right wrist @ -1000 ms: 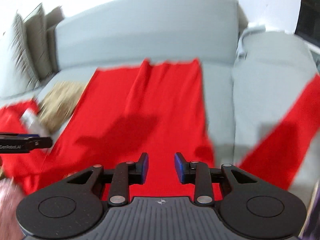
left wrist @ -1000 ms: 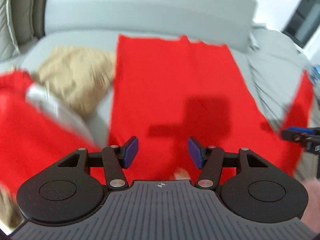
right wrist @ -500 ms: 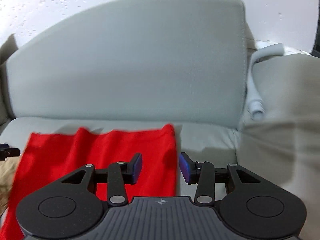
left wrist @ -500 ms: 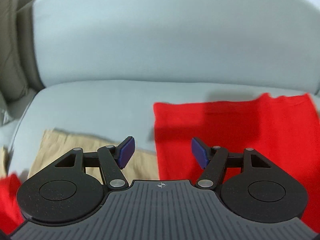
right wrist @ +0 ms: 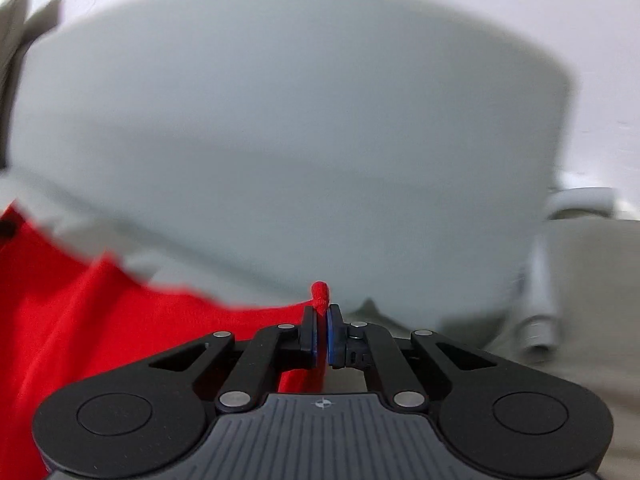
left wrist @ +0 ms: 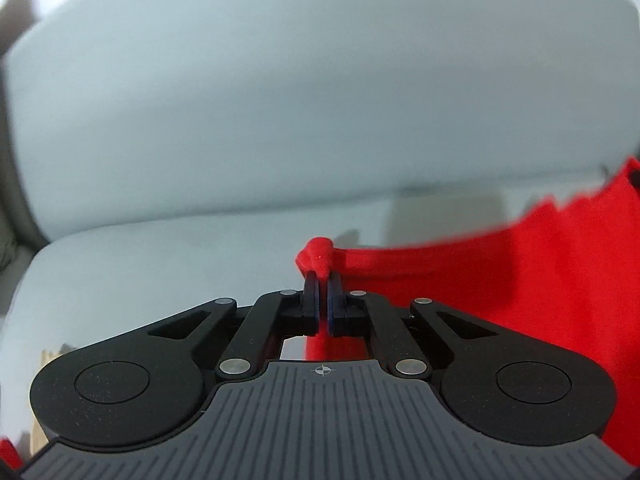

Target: Fold clothes

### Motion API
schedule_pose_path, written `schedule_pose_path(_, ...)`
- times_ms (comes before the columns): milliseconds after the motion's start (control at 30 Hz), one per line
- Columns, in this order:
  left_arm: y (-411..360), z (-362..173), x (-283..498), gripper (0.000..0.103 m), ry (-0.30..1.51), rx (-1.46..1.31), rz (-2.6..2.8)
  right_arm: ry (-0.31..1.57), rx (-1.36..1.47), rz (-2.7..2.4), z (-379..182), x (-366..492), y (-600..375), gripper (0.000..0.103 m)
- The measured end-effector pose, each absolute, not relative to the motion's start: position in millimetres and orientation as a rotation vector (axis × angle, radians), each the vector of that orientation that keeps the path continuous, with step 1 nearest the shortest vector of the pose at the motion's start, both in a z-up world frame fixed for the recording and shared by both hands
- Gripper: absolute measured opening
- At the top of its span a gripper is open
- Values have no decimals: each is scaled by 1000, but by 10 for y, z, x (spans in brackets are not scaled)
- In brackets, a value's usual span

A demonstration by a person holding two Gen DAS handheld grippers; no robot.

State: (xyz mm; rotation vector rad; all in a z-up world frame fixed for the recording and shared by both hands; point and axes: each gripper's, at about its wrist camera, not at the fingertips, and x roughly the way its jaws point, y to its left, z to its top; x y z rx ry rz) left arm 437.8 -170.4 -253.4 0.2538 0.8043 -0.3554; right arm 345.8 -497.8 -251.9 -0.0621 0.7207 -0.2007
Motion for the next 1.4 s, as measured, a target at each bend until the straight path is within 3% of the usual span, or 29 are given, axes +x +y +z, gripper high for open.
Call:
schedule_pose_path(133, -1803, -2765, 4429, 7, 858, 323, -292, 816, -39, -237, -2733, 3518, -5038, 6)
schedule_pose_path(233, -1869, -2723, 4440, 21, 862, 325, -228, 849, -42, -256, -2677, 3550, -5009, 18)
schedule_pose_path(267, -1853, -2678, 4446, 39, 873, 318, -217, 856, -27, -260, -2609, 3549, -5020, 37)
schedule_pose_path(300, -1813, -2621, 4432, 57, 867, 314, -205, 859, -13, -264, -2544, 3541, -5031, 46)
schedule_pose_path(333, -1774, -2563, 4419, 61, 861, 309, -194, 842, -2, -264, -2463, 3492, -5041, 46)
schedule_pose_path(500, -1534, -2291, 4213, 62, 884, 273, -177, 794, 102, -253, -1977, 2980, -5022, 69)
schedule_pose_path(700, -1504, -1975, 3361, 63, 942, 296, -275, 873, 278, -175, -1755, 2073, -4558, 77)
schedule_pose_path(833, -1572, -1880, 2531, 63, 1032, 298, -391, 942, 312, -102, -1743, 1521, -4081, 75)
schedule_pose_path(867, -1578, -1883, 2320, 63, 1055, 292, -402, 969, 291, -79, -1759, 1351, -3909, 69)
schedule_pose_path(933, -1563, -1893, 1928, 63, 1086, 292, -415, 1020, 275, -44, -1884, 1180, -3686, 46)
schedule_pose_path(967, -1554, -1919, 1729, 63, 1096, 302, -416, 1038, 283, -31, -1895, 1096, -3610, 28)
schedule_pose_path(1000, -1578, -1948, 1577, 57, 1109, 310, -414, 1052, 290, -25, -1911, 1022, -3558, 24)
schedule_pose_path(1200, -1567, -2071, 823, 37, 1115, 322, -437, 1096, 217, -18, -2036, 454, -3222, 25)
schedule_pose_path(1400, -1507, -2214, 453, 37, 1189, 346, -424, 1210, 164, -136, -2067, 99, -3207, 29)
